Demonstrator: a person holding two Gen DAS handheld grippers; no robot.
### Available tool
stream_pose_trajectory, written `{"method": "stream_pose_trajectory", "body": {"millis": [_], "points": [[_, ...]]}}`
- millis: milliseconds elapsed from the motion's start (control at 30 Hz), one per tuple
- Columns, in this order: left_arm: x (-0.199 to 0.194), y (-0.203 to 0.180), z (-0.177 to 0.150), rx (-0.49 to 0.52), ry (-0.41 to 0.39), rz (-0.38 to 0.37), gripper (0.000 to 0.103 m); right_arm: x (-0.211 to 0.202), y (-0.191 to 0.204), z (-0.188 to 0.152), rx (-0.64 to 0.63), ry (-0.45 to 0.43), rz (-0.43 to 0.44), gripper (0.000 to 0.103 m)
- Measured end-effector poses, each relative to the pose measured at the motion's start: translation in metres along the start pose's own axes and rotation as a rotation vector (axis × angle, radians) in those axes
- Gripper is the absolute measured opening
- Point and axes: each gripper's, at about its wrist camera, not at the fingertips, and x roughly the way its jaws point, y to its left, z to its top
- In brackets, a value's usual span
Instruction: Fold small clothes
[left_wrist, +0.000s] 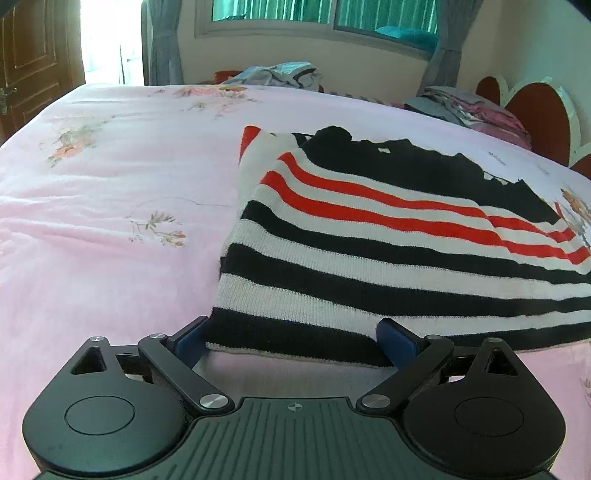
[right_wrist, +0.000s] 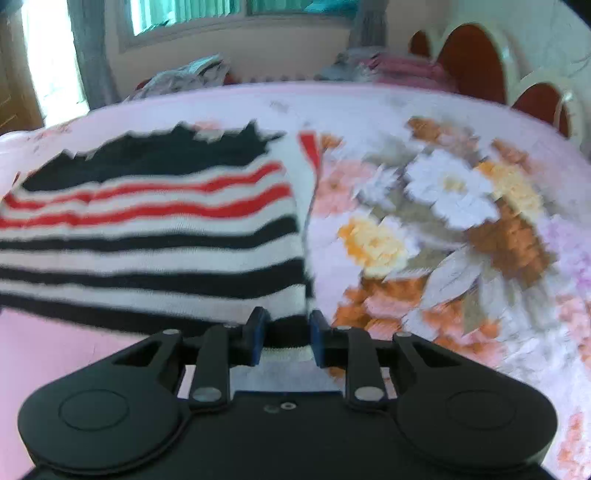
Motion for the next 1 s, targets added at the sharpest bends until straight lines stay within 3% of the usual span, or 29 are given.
{"method": "stream_pose_trajectory", "body": {"millis": [100, 267, 433, 667, 833, 1000], "points": [[-0.002, 0.0, -0.003, 0.001, -0.007, 0.001, 0.095, -0.015, 0.006, -0.002, -0.015, -0.056, 0.037, 0.026], [-0.002, 0.001, -0.004, 0.0, -0.008, 0.001, 0.095, 0.011, 0.011, -0.012, -0.066, 0.049, 0.029, 0.021], [-0.004, 0.004, -0.004, -0.01, -0.001, -0.004, 0.096, 0.011, 0.016, -0.008, -0.106, 0.064, 0.014, 0.021], [-0.026, 0.028, -0.014, -0.11, -0.036, 0.031, 0.095, -0.023, 0.003, -0.008, -0.083, -0.025, 0.054, 0.025], [-0.01, 0.036, -0.008, -0.125, 0.016, 0.147, 0.095, -0.019, -0.001, -0.009, -0.052, 0.0, 0.057, 0.025], [-0.012, 0.046, -0.01, -0.216, -0.001, 0.186, 0.095, -0.021, -0.008, -0.012, -0.033, 0.009, 0.057, 0.025]]}}
